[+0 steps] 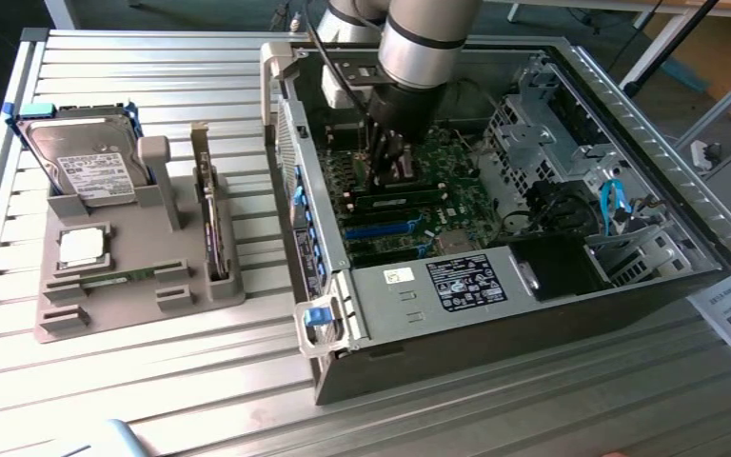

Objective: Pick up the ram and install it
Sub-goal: 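Press down the ram until it locks into place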

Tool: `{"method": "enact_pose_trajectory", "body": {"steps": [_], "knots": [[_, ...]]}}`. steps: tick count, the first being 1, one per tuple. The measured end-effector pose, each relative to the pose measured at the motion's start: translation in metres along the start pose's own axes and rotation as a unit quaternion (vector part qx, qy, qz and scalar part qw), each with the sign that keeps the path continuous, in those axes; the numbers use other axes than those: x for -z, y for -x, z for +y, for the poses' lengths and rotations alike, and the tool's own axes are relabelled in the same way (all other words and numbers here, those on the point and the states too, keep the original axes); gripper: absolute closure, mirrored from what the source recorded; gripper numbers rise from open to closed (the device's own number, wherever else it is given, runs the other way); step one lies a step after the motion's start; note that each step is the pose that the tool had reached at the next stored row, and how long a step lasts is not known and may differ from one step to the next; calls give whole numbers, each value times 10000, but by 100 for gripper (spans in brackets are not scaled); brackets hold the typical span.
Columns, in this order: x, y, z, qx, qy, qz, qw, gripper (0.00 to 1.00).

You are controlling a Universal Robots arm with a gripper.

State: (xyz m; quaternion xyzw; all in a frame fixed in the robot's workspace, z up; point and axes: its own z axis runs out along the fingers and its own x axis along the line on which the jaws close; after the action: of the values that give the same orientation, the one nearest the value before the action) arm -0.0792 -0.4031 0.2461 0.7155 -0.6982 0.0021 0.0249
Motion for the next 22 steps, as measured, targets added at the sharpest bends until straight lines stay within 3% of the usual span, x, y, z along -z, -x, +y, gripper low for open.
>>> {"method": "enact_pose_trajectory", "body": {"steps": [5, 22], "knots": [[-2, 2, 65, -13, 0, -1, 10000, 90], [-33, 3, 87, -15, 1, 0, 10000, 90]]}}
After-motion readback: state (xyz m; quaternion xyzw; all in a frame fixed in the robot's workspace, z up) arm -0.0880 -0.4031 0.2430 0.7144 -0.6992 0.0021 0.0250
